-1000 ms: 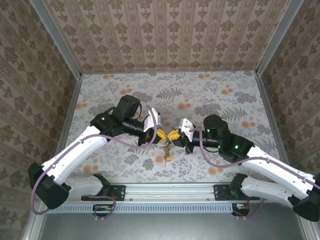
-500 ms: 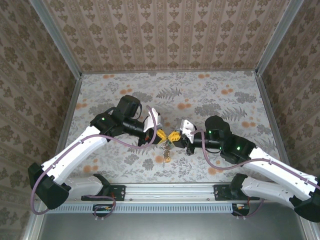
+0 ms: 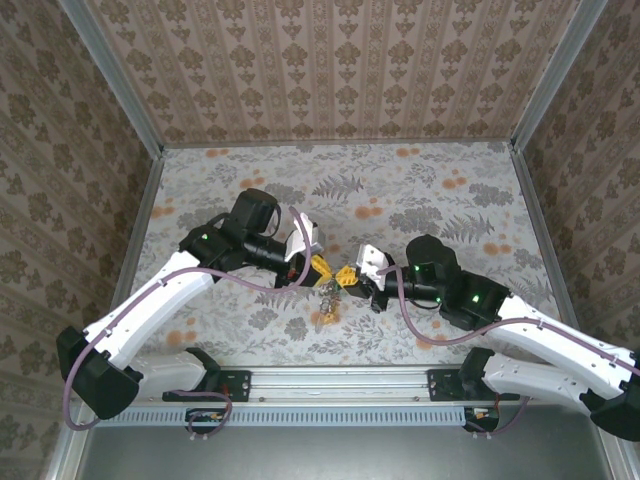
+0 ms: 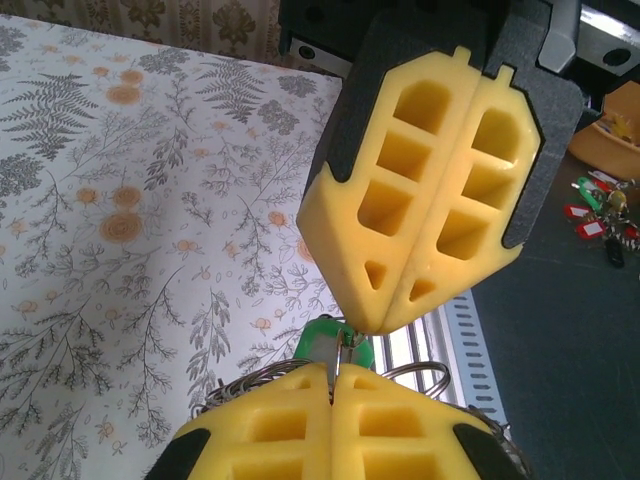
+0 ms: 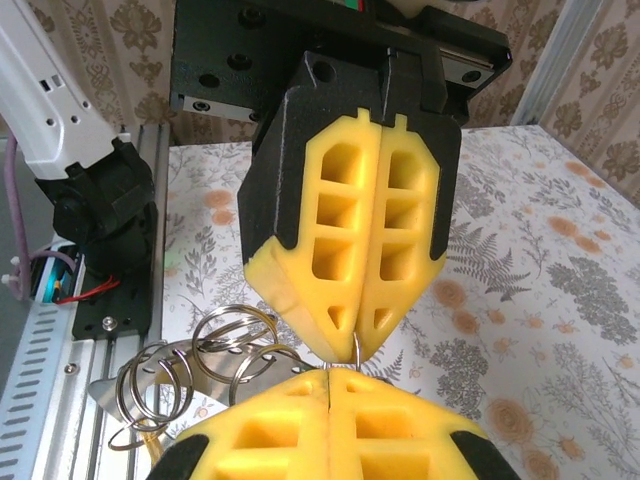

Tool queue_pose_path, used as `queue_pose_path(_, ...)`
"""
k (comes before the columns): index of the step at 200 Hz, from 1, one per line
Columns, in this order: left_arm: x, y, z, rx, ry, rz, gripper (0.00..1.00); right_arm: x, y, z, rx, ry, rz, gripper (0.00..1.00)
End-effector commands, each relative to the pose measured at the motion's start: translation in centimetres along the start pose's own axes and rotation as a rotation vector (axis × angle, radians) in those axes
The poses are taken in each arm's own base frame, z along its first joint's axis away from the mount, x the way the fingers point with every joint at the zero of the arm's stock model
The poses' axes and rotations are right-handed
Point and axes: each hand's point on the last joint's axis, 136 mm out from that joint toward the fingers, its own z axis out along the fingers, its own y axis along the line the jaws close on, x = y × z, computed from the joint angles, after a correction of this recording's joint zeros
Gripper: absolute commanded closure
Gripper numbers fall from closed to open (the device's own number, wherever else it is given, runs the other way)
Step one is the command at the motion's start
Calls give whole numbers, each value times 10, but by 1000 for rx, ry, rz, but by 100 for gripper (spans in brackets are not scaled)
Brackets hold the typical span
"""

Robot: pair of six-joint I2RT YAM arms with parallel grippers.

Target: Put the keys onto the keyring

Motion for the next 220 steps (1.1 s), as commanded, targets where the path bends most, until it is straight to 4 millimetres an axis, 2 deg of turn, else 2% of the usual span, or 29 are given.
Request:
queue_pose_path(1, -20, -3, -7, 11, -79, 54, 100, 18, 9, 2, -22, 66, -18, 98)
queue_pose_path(56, -23, -2, -9, 11, -90, 50, 100, 20, 10, 4, -18, 66, -33, 96)
queue_pose_path(136, -18, -2, -6, 7, -68, 48, 100, -16, 10, -4, -21, -50, -24, 97)
queue_pose_path(220, -16, -2, -3, 1, -51, 51, 100, -30, 13, -1, -58, -89, -20, 98)
